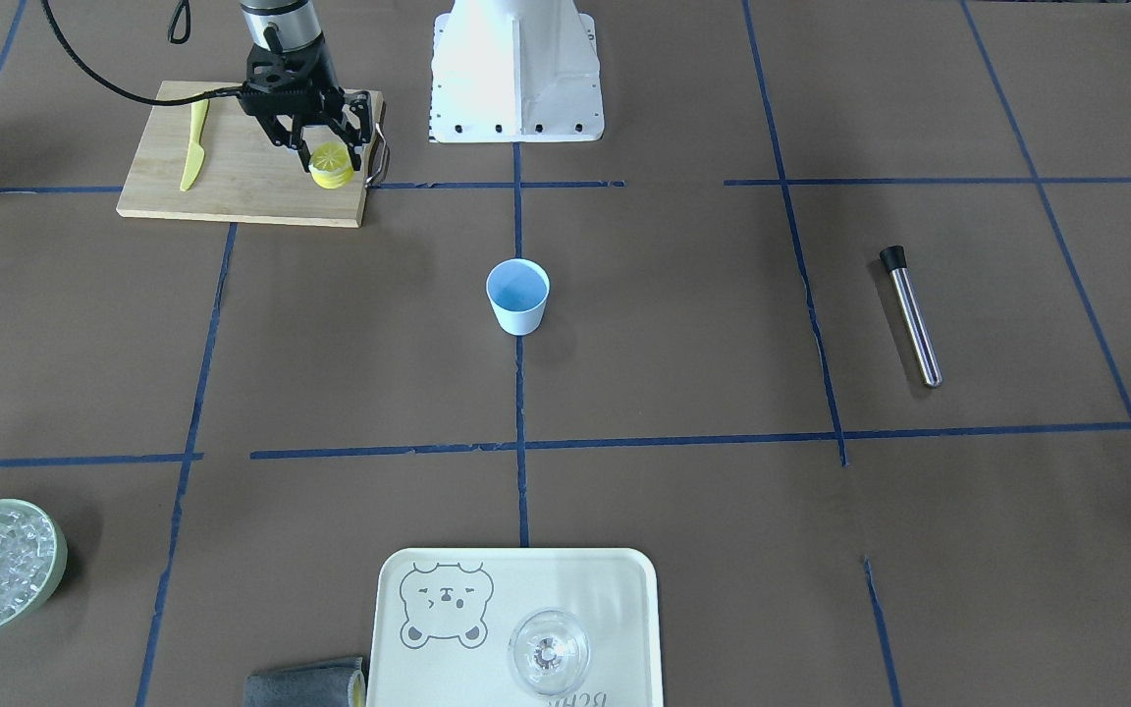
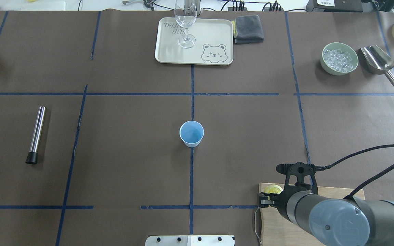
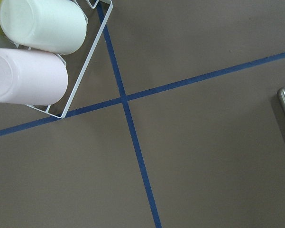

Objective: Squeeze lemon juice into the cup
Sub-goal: 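Carry the lemon slice with the right gripper over the blue cup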

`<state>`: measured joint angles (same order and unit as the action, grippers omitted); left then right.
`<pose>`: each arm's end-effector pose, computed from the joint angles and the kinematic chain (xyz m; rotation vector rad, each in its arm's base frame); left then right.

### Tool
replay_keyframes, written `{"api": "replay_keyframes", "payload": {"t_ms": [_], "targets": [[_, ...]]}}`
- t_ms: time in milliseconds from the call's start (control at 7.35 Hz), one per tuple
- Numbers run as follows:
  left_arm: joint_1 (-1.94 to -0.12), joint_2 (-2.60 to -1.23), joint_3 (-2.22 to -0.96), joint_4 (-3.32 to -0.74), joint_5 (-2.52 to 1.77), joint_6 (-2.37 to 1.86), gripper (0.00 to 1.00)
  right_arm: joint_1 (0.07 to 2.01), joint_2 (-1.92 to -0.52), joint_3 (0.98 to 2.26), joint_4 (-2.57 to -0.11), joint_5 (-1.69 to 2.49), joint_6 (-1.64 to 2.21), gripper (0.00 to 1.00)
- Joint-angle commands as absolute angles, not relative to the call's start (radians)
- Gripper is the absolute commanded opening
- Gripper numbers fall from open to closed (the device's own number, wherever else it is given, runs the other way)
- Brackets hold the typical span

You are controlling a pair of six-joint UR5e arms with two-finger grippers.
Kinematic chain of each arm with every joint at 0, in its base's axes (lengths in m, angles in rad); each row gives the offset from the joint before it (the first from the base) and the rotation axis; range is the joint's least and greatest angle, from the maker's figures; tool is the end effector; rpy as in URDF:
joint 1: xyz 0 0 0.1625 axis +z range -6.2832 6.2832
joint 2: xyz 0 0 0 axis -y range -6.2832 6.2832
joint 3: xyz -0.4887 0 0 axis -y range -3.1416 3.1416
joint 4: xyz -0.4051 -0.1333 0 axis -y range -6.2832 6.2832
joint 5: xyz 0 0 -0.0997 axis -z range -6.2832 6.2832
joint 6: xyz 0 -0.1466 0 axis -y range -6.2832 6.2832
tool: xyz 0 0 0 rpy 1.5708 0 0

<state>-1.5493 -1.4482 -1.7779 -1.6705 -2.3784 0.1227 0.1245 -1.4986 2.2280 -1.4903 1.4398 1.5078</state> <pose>-0.0175 -0.4609 0.6947 0.2150 0.7968 0.2103 -0.4884 -0.2148 0.4080 0.1990 -0.7939 0.1111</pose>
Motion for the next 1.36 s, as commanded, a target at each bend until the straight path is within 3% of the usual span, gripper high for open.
{"api": "replay_keyframes", "payload": {"t_ms": [0,408,1224], "targets": [[-1.549,-1.448,-1.773,-1.671,-2.379,0.123,1.00,0.181,-1.355,2.224,-1.650,1.492,1.505,0.00],[-1.549,-1.448,-1.772,-1.671,-2.381,0.123,1.00,0.312,-1.118,2.209,-1.898,1.604,1.436,0.00],[-1.549,-1.439,-1.772,-1.671,-2.382,0.124,1.00,0.445,-0.774,1.851,-1.914,1.661,1.396,0.00]]}}
